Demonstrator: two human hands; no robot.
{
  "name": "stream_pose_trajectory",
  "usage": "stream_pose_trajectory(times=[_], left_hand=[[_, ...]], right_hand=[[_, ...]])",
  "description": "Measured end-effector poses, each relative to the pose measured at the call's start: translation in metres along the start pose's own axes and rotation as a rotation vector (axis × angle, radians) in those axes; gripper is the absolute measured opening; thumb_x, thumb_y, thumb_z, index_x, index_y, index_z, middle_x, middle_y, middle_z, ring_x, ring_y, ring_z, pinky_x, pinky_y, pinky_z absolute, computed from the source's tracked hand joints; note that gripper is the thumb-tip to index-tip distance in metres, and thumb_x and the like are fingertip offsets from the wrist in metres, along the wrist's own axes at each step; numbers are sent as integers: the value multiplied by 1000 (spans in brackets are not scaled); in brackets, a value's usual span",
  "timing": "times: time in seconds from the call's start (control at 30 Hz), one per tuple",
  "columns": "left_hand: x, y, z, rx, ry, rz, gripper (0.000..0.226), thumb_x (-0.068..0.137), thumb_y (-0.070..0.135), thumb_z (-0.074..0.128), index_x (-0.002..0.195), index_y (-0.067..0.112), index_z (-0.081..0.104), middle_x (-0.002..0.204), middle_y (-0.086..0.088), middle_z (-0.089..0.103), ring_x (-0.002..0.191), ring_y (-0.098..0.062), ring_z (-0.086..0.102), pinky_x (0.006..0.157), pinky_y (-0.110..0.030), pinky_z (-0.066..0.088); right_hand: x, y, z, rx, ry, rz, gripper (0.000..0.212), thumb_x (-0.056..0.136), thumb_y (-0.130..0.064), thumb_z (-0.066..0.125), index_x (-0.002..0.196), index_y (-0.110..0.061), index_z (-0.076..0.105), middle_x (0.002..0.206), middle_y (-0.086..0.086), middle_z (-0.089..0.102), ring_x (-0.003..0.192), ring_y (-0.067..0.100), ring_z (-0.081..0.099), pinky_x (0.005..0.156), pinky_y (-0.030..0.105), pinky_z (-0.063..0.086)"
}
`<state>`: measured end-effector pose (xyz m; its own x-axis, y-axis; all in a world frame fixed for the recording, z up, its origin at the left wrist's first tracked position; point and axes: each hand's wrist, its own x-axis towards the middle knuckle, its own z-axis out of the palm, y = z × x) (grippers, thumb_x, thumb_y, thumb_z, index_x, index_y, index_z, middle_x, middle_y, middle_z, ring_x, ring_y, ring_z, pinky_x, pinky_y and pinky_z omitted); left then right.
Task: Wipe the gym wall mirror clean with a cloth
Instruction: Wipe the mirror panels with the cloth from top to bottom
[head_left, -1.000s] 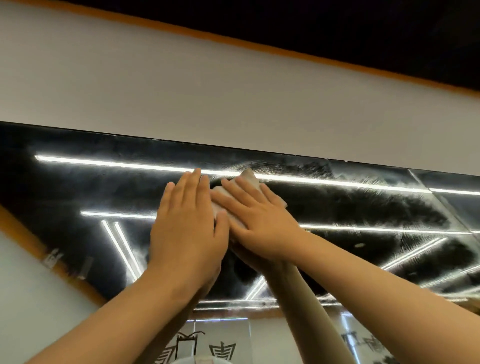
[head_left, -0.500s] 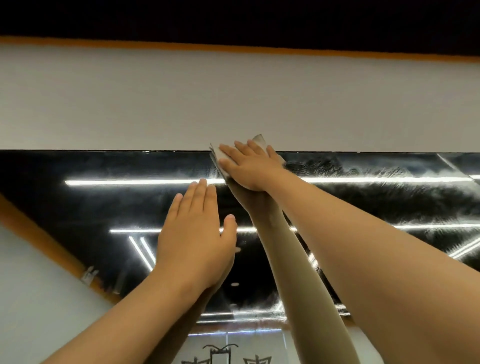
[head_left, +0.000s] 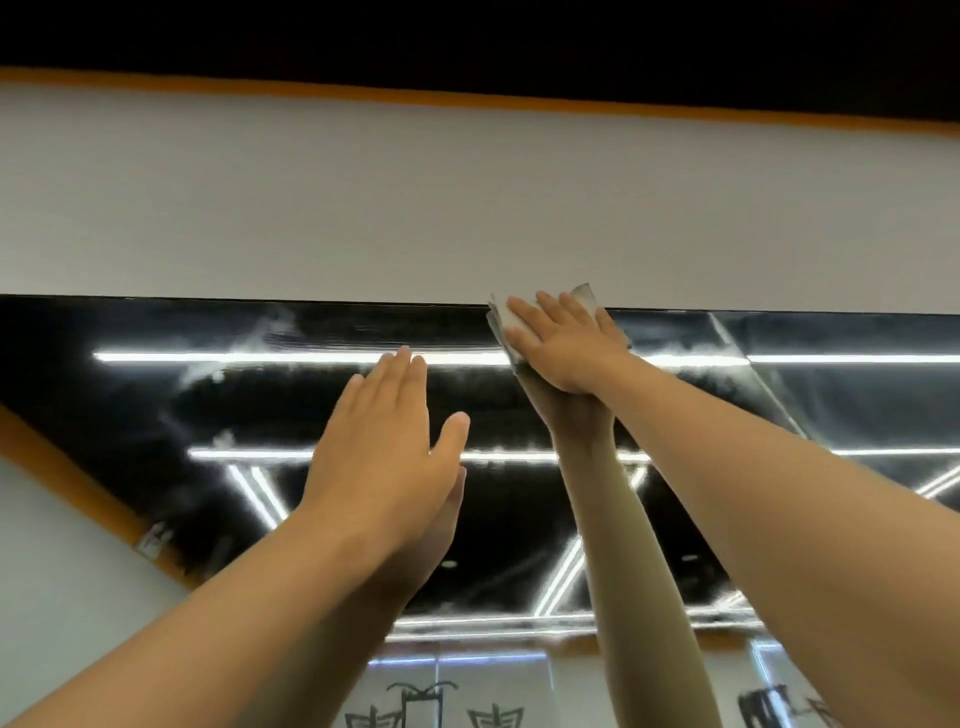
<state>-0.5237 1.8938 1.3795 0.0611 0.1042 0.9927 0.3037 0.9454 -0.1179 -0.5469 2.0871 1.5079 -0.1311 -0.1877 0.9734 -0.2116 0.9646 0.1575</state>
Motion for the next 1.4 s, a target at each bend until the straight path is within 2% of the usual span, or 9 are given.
stream_pose_trajectory(times=[0.17, 0.33, 0.53, 0.6, 0.8, 0.93, 1.13, 1.3, 1.4], left_hand=[[-5, 50, 30, 41, -14, -63, 69, 102, 47, 26, 159, 17, 2, 167, 4, -3, 151, -7, -9, 123, -29, -8], [-13, 51, 41, 106, 10, -100, 70, 98, 51, 17, 159, 18, 5, 166, 7, -1, 151, -4, -8, 122, -26, -8], [-12, 47, 44, 158, 28, -81, 78, 91, 57, 10, 158, 18, 9, 166, 6, 4, 151, -4, -4, 121, -25, -6], [-13, 46, 45, 162, 27, -79, 73, 97, 57, 13, 158, 17, 8, 166, 5, 3, 151, -5, -4, 122, -27, -5], [-12, 52, 43, 180, -13, -89, 70, 100, 49, 21, 158, 13, 6, 167, 1, 0, 152, -10, -6, 124, -32, -4], [-13, 51, 44, 161, -9, -85, 72, 99, 50, 19, 158, 11, 7, 167, -2, 0, 153, -13, -5, 124, -34, -3], [-15, 52, 43, 158, -37, -74, 74, 98, 50, 12, 158, 9, 0, 167, -6, -6, 153, -17, -9, 125, -38, -4], [-18, 53, 44, 148, -28, -76, 73, 99, 49, 9, 157, 9, -6, 166, -6, -11, 152, -18, -12, 124, -39, -5], [-18, 52, 44, 116, -7, -66, 73, 98, 49, 12, 158, 9, 1, 167, -6, -4, 153, -17, -8, 125, -38, -4]], right_hand=[[-20, 95, -11, -11, -1, 55, 56, 104, -55, 9, 157, -41, -2, 167, -7, -7, 153, 17, -10, 122, 49, -5], [-29, 149, -14, -25, 0, 75, 56, 103, -56, 8, 156, -43, -2, 167, -7, -7, 153, 17, -9, 122, 49, -5], [-51, 147, -7, -1, 4, 47, 55, 103, -54, 9, 156, -43, -2, 167, -4, -9, 152, 20, -12, 120, 52, -9], [-73, 145, -5, 4, -5, -2, 54, 103, -54, 10, 155, -44, -3, 167, -5, -9, 152, 18, -13, 120, 51, -10], [-200, 129, 9, 12, -55, -176, 57, 89, -67, -6, 145, -60, -15, 165, -14, -13, 149, 7, -22, 121, 42, -13], [-265, 131, 23, -46, 15, -307, 55, 104, -60, 12, 157, -43, 10, 166, -8, 10, 153, 14, 3, 118, 40, 7], [-191, 122, 13, 11, 12, -72, 54, 91, -70, 1, 143, -63, -11, 163, -19, -10, 149, 2, -18, 122, 37, -10], [-80, 102, -6, 1, -56, 165, 52, 105, -52, 14, 154, -47, -3, 166, -7, -10, 152, 17, -13, 121, 48, -8], [-65, 63, 0, 22, -79, 59, 52, 106, -49, 15, 154, -47, -3, 166, -5, -11, 152, 19, -16, 119, 51, -12]])
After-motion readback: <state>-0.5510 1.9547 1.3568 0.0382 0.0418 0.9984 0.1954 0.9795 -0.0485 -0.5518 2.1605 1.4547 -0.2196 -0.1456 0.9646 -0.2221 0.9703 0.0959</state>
